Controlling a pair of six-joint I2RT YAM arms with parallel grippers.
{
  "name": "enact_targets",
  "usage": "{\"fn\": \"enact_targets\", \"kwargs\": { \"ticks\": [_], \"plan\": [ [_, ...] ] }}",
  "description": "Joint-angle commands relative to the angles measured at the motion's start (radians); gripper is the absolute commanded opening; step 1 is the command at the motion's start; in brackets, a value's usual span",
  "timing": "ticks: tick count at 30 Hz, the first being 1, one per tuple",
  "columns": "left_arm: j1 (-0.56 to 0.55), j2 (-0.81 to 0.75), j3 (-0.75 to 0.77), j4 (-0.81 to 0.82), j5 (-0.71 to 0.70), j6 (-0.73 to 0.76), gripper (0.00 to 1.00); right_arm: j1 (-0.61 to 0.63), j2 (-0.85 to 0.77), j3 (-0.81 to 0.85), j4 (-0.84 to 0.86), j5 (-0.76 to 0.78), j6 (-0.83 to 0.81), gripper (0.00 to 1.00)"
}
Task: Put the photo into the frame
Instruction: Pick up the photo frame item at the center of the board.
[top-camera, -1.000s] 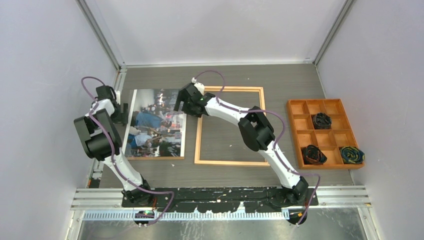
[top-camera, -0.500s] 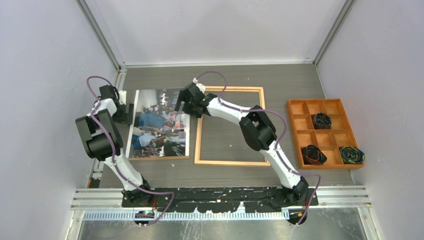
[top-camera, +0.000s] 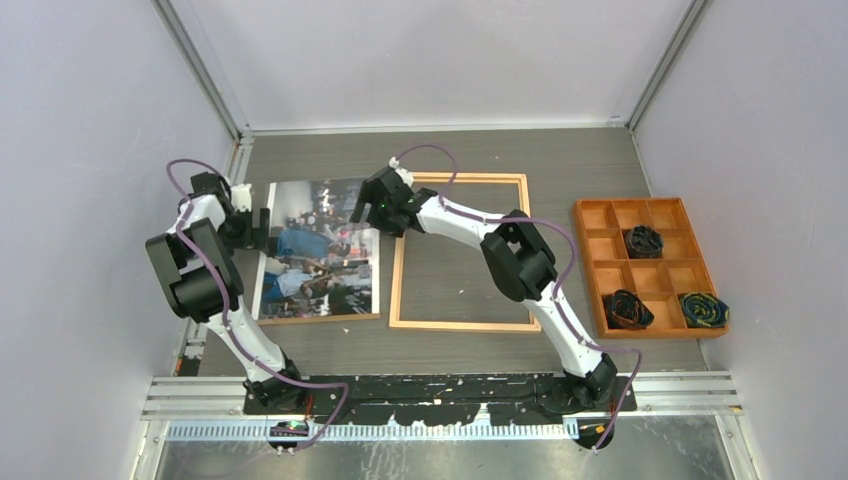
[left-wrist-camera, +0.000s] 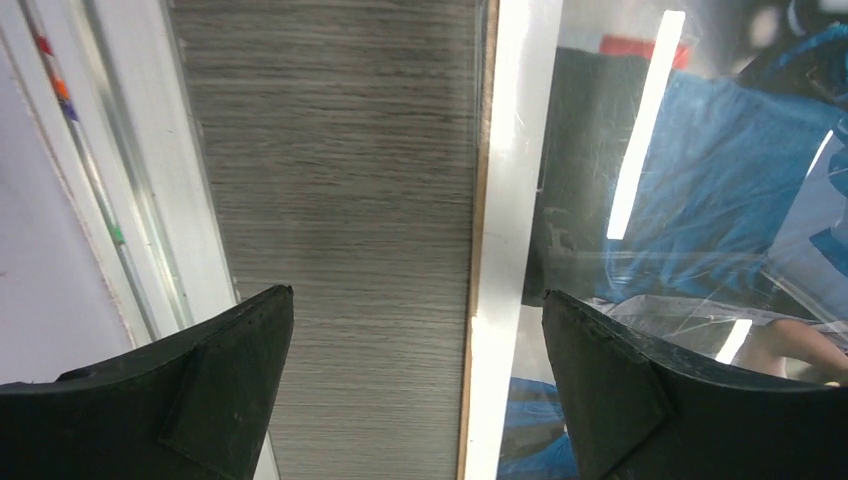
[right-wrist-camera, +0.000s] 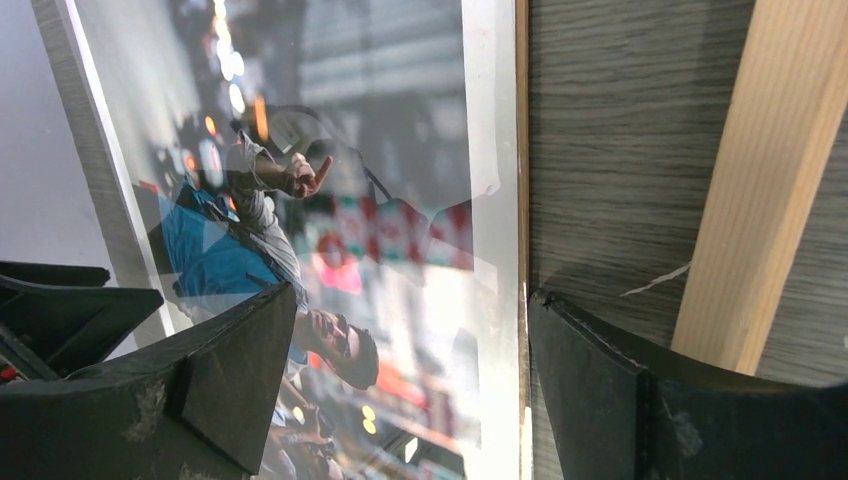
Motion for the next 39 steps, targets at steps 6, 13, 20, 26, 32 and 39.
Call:
{"fn": "enact_targets", "kwargs": {
  "ticks": [6, 13, 20, 26, 32, 39],
  "plan": [
    [-0.003, 0.051, -0.043, 0.046, -0.013, -0.002, 0.95, 0.074, -0.050, 0.045, -0.143, 0.072, -0.080, 0.89],
    [-0.006, 0.052, -0.057, 0.041, -0.018, 0.019, 0.94, 0.096, -0.027, 0.126, -0.333, 0.137, -0.077, 0.88],
    [-0.007, 0.046, -0.071, 0.051, -0.035, 0.036, 0.93, 0.116, -0.150, -0.041, -0.332, 0.056, -0.022, 0.87],
    [-0.009, 0.039, -0.072, 0.046, -0.035, 0.034, 0.92, 0.127, -0.162, -0.068, -0.350, -0.062, 0.006, 0.82],
    [-0.020, 0.033, -0.078, 0.045, -0.036, 0.034, 0.91, 0.152, -0.171, -0.076, -0.371, -0.115, 0.015, 0.79],
    [-0.043, 0.035, -0.089, 0.053, -0.048, 0.031, 0.90, 0.172, -0.205, -0.079, -0.355, -0.147, 0.036, 0.77]
  ]
}}
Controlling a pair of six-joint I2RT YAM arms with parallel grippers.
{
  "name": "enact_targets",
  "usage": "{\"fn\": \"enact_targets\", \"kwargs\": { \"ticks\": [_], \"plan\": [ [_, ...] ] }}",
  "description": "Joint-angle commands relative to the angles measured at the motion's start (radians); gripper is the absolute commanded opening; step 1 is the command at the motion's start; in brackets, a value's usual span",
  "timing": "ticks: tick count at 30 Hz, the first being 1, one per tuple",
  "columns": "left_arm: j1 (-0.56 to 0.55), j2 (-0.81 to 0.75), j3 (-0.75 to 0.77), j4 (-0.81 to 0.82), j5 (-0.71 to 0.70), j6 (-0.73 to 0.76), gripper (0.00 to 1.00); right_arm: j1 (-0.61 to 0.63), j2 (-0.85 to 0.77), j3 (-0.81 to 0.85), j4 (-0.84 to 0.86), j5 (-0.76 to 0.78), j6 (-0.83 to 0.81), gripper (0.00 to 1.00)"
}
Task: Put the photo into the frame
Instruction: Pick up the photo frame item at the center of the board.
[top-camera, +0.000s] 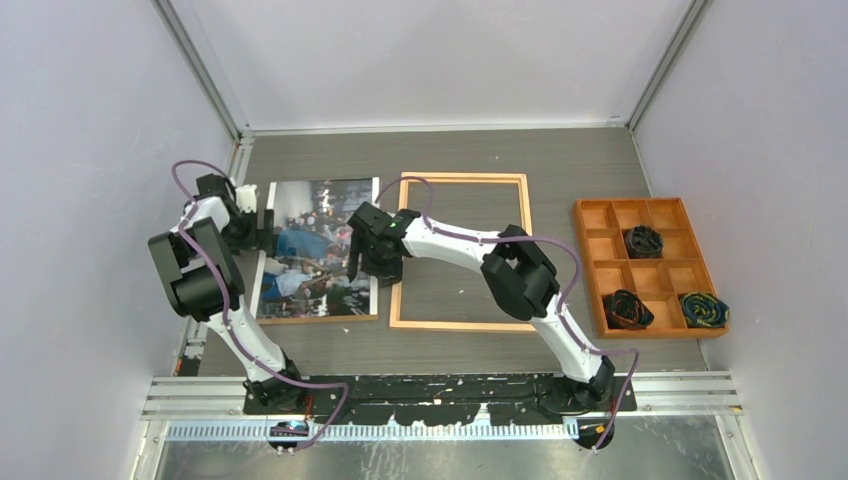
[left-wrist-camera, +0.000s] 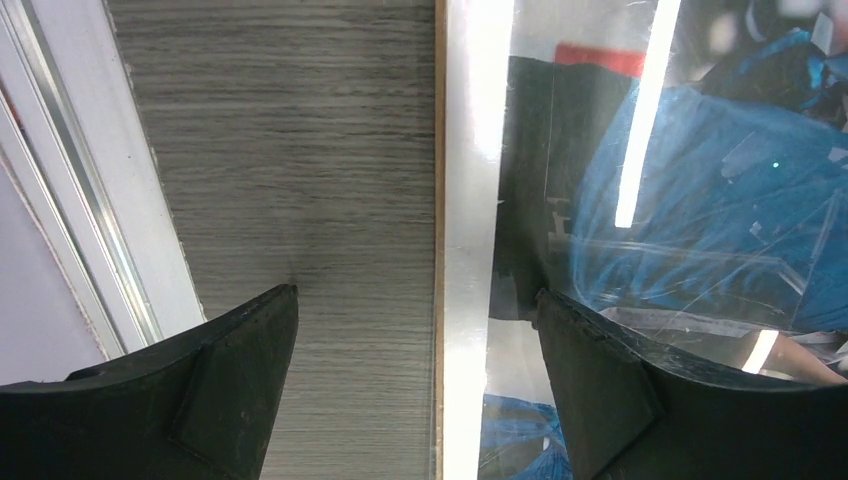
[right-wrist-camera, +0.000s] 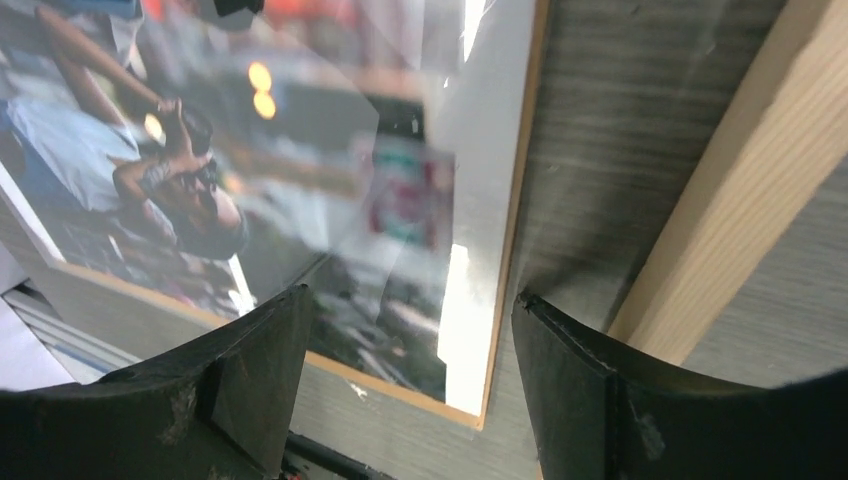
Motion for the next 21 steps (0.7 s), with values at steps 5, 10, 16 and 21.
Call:
{"fn": "enact_targets", "kwargs": {
  "ticks": [5, 10, 16, 21],
  "plan": [
    [-0.031, 0.019, -0.055, 0.007, -0.063, 0.026, 0.90, 0.027, -0.110, 0.007, 0.021, -0.049, 0.028, 0.75],
    [-0.034, 0.019, -0.055, 0.006, -0.064, 0.029, 0.90, 0.029, -0.118, -0.001, 0.062, -0.068, 0.032, 0.74],
    [-0.034, 0.016, -0.032, -0.026, -0.059, 0.040, 0.89, 0.028, -0.117, 0.022, -0.043, 0.032, 0.010, 0.76],
    [-0.015, -0.024, 0.037, -0.120, -0.002, 0.046, 0.90, 0.028, -0.100, 0.009, -0.083, 0.048, 0.000, 0.78]
  ]
}}
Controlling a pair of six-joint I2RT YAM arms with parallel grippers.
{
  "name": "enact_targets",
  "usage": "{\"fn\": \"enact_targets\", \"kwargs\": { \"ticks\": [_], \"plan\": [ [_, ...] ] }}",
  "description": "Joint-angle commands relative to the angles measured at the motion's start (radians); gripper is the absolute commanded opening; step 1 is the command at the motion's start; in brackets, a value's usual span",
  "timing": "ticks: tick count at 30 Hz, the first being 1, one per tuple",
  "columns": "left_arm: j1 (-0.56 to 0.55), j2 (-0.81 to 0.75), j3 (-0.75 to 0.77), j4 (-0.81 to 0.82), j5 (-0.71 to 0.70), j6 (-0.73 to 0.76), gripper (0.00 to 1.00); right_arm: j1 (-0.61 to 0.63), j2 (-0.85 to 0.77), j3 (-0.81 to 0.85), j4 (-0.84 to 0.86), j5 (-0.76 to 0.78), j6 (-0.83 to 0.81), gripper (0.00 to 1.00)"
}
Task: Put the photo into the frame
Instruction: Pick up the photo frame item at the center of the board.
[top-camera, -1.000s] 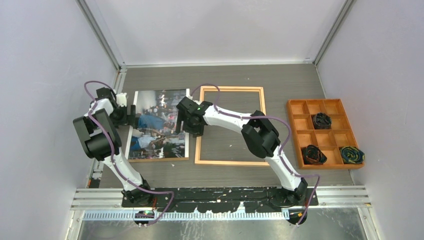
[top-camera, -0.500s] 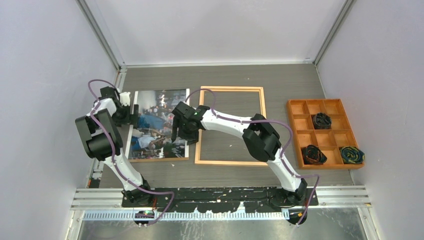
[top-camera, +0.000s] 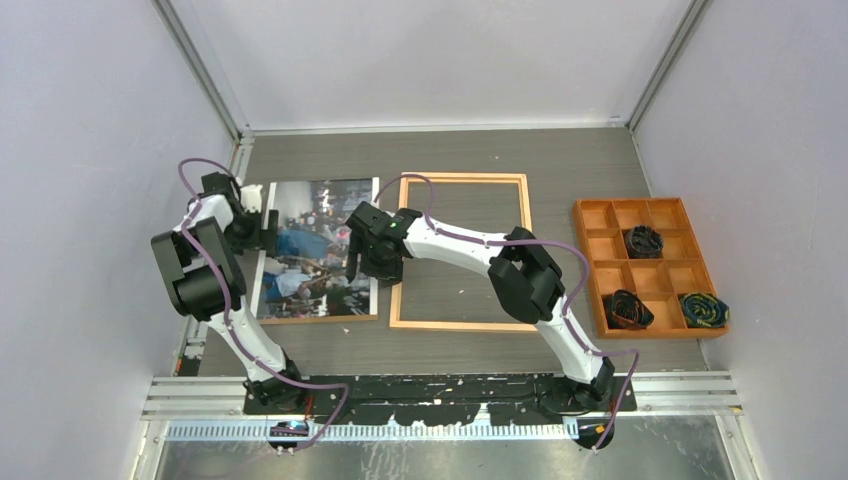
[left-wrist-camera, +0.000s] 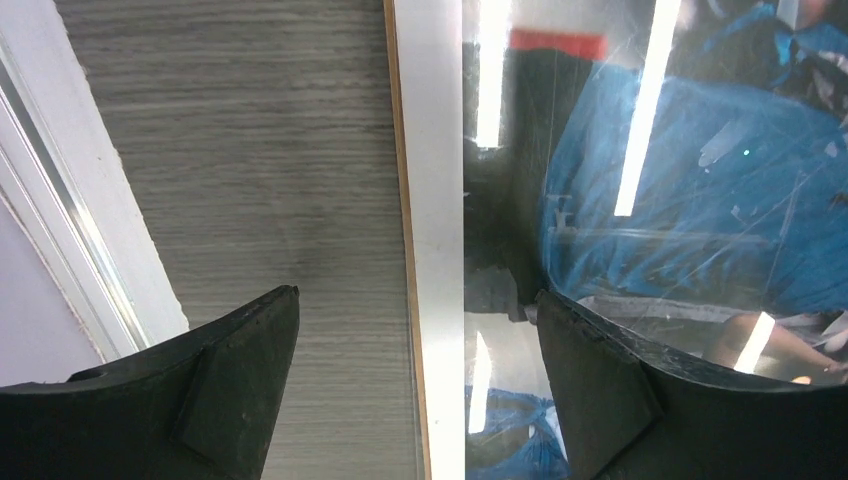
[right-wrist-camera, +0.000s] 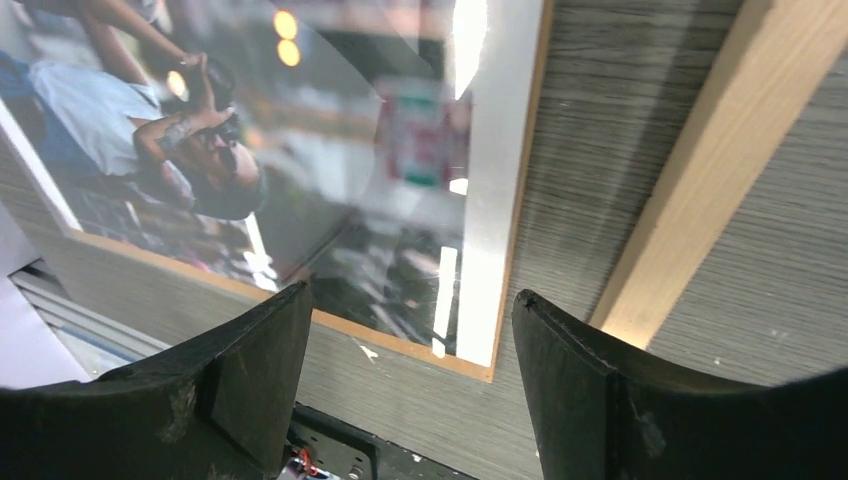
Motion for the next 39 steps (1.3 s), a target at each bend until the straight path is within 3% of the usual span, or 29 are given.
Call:
{"fn": "enact_targets", "kwargs": {
  "ticks": [1, 5, 10, 18, 28, 32, 39],
  "plan": [
    [0.022, -0.026, 0.061, -0.132, 0.017, 0.040, 0.90, 0.001, -0.046, 0.012, -0.055, 0.045, -0.019, 0.78],
    [0.055, -0.058, 0.143, -0.218, 0.049, 0.057, 0.92, 0.003, -0.043, 0.002, -0.064, 0.050, -0.026, 0.78],
    [0.078, -0.086, 0.155, -0.213, -0.003, 0.085, 0.95, 0.003, -0.039, 0.004, -0.085, 0.086, -0.037, 0.78],
    [0.079, -0.097, -0.009, -0.053, -0.171, 0.094, 0.95, 0.008, -0.002, 0.032, -0.090, 0.086, -0.043, 0.78],
    [0.083, -0.126, -0.124, 0.042, -0.220, 0.106, 0.94, 0.007, -0.023, -0.061, -0.077, 0.118, -0.058, 0.78],
    [0.113, -0.151, -0.076, -0.012, -0.170, 0.120, 0.94, 0.006, -0.032, -0.068, -0.082, 0.133, -0.055, 0.78],
    [0.151, -0.135, 0.015, -0.059, -0.149, 0.109, 0.94, 0.003, 0.015, 0.086, -0.095, 0.114, -0.065, 0.80]
  ]
}}
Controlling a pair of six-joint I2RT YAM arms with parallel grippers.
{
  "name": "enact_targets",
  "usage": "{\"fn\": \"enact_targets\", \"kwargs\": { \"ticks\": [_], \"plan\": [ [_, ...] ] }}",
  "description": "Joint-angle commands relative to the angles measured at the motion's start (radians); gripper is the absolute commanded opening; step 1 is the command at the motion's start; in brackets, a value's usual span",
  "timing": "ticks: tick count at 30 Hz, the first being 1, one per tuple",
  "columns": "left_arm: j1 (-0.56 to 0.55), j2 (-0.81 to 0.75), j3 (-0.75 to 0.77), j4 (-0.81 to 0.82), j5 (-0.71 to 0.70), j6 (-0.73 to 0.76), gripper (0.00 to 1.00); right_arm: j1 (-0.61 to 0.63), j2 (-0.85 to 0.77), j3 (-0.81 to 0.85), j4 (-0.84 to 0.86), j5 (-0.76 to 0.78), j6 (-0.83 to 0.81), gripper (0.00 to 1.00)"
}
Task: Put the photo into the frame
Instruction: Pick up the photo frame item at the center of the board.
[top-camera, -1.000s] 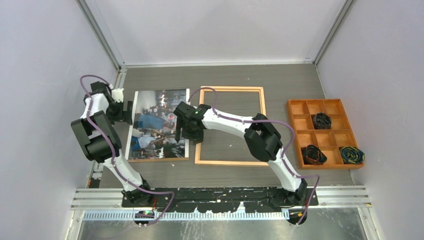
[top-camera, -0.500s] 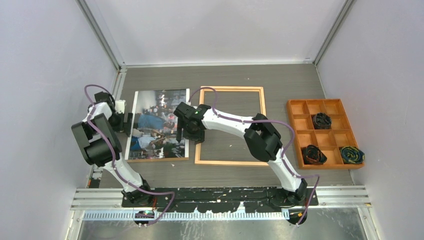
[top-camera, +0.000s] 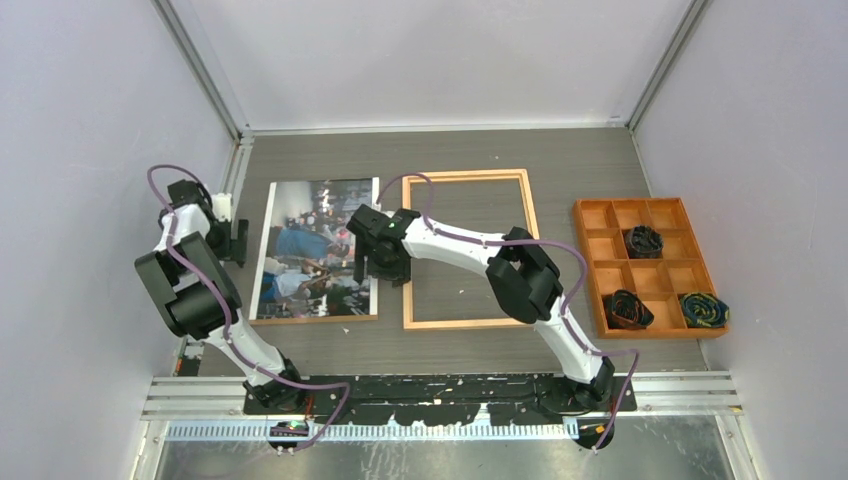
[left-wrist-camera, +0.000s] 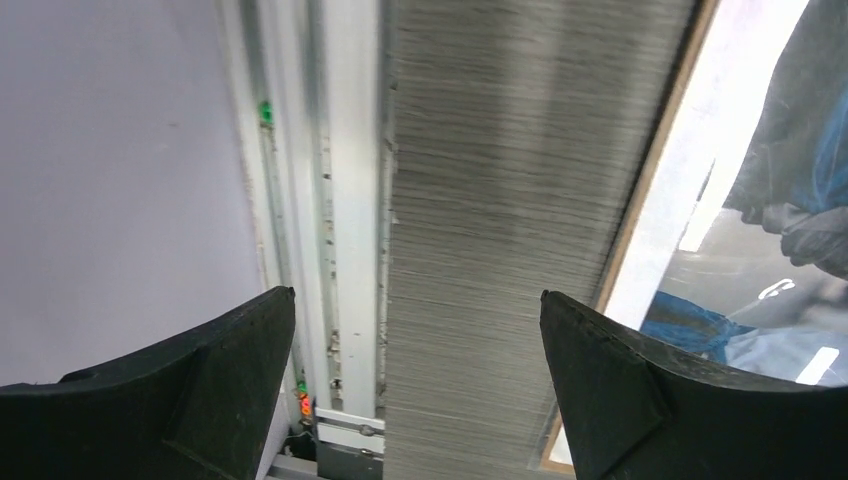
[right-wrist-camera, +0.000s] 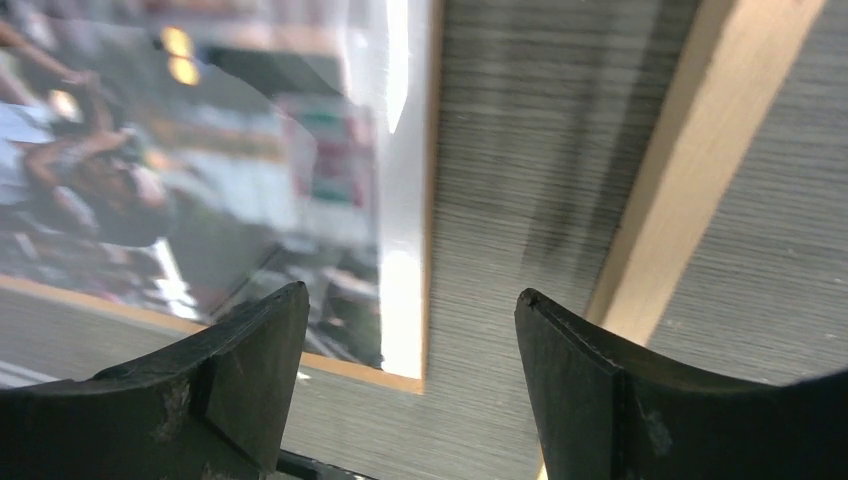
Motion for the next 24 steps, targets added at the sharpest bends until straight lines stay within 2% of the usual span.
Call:
{"fn": "enact_targets", "kwargs": {
  "ticks": [1, 5, 14, 24],
  "plan": [
    [0.015, -0.021, 0.058, 0.000, -0.001, 0.011, 0.94, -0.001, 0.017, 0.113, 0.005, -0.002, 0.000, 0.80],
    [0.016, -0.010, -0.001, 0.040, -0.031, 0.030, 0.94, -0.001, 0.025, 0.101, 0.023, -0.071, 0.039, 0.80],
    [0.012, -0.038, -0.172, 0.093, -0.023, 0.071, 0.93, -0.001, -0.022, 0.021, 0.017, -0.083, 0.050, 0.80],
    [-0.008, -0.063, -0.196, 0.069, 0.021, 0.058, 0.93, 0.000, 0.004, -0.012, 0.075, -0.146, 0.097, 0.79]
  ]
}}
